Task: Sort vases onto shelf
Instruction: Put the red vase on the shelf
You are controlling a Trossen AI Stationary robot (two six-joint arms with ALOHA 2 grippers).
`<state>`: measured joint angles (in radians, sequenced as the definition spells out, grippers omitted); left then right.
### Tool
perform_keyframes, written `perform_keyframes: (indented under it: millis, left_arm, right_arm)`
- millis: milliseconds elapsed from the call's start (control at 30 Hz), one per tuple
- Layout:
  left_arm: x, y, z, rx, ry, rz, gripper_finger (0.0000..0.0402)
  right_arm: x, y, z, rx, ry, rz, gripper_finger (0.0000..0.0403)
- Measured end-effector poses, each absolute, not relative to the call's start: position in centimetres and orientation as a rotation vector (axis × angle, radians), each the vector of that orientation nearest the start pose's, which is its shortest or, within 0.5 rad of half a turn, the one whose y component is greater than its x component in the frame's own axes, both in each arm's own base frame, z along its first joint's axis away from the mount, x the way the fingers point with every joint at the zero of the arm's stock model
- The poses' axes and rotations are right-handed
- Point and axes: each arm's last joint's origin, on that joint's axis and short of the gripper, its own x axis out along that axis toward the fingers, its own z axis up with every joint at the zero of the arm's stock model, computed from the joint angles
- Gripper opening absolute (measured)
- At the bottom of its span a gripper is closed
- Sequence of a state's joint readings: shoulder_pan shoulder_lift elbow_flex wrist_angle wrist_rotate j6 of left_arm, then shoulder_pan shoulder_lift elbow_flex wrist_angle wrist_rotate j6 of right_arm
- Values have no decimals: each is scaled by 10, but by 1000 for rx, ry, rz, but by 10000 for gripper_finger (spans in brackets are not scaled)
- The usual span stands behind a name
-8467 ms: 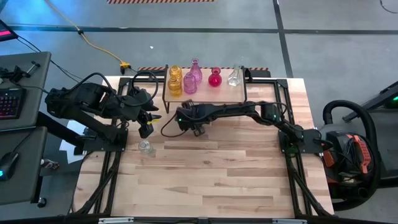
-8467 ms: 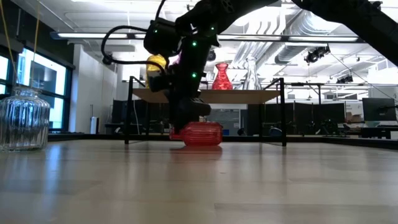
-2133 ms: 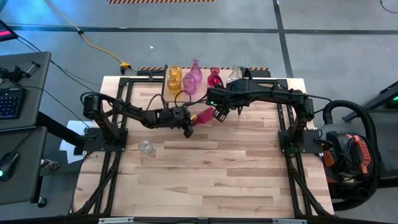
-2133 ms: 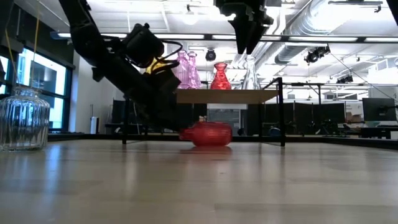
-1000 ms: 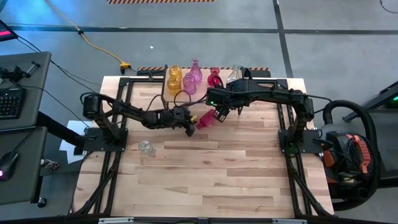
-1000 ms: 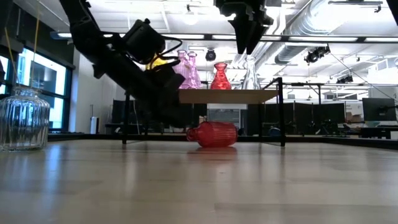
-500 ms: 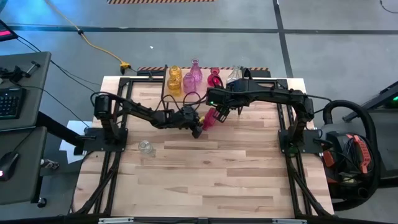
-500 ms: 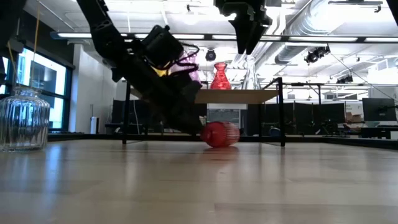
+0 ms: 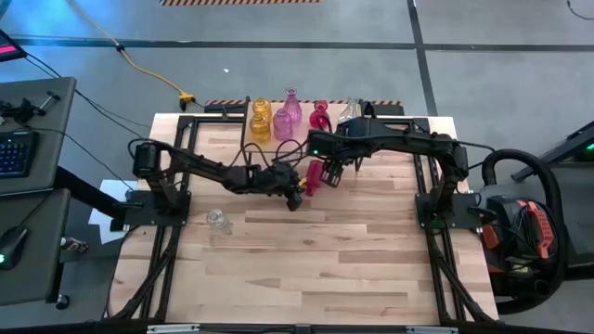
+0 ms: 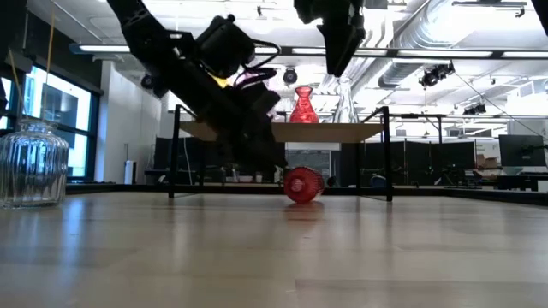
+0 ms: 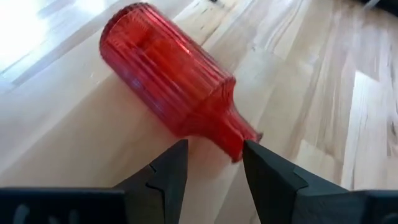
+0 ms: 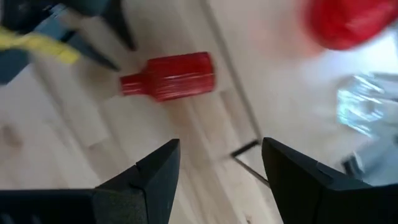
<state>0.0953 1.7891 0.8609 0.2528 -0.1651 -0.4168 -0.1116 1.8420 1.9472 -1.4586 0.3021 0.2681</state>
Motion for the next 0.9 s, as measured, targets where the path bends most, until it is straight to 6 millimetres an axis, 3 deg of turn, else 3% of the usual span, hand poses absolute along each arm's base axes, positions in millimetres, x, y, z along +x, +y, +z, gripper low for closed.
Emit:
perform_keyframes:
  millis: [300,533,700,900]
  left_arm:
    - [321,26,206,-363,533,314,145]
    - [293,14,260,-344,389,253,145]
    - [274,5,289,-286,300,194,145]
    - [254,0,309,-273,236,199,145]
  right_arm:
    - [350,-46,351,-19,1296,-339,213]
    - [359,-46,349,17,1239,-294,213]
    - [381,-43,332,-60,1218,-9,213]
    - [395,-35,299,-361,1306,342,213]
